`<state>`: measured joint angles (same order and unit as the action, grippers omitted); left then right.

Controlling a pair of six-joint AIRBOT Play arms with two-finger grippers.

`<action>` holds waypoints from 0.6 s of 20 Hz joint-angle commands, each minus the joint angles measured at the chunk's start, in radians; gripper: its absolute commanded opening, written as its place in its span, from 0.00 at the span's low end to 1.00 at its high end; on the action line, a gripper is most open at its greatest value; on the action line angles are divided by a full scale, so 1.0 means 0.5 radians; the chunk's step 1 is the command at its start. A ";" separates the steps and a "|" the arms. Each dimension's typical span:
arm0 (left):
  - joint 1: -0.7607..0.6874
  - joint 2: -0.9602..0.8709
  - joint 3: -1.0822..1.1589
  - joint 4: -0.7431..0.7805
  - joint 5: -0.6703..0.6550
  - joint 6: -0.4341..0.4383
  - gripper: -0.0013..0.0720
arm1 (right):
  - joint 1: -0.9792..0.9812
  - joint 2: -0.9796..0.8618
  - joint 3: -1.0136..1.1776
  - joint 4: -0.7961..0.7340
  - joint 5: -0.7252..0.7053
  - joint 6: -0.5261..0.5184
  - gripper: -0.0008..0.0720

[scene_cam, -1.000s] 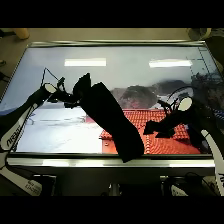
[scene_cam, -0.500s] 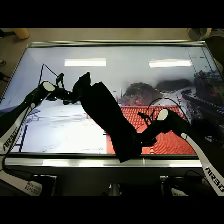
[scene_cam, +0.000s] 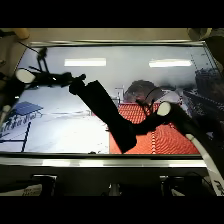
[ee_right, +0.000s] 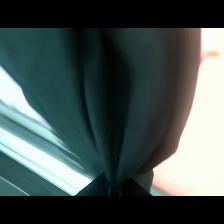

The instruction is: Fold the shirts.

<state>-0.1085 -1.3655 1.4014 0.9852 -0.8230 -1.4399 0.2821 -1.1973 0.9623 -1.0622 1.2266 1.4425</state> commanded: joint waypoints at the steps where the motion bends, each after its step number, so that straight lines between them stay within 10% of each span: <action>1: 0.004 0.576 0.208 0.158 0.047 0.112 0.05 | -0.231 0.499 0.596 -0.304 0.056 0.114 0.03; 7: 0.002 1.361 0.501 0.163 0.613 0.105 0.05 | -0.421 1.233 1.192 -0.539 -0.275 0.546 0.03; 12: 0.002 1.256 0.500 0.164 0.664 0.108 0.05 | -0.421 1.167 1.191 -0.530 0.385 0.739 0.03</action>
<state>-0.1085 -0.7296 1.6413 1.0576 -0.5381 -1.3884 0.0780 -0.6136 1.5375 -1.3018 1.2350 1.7489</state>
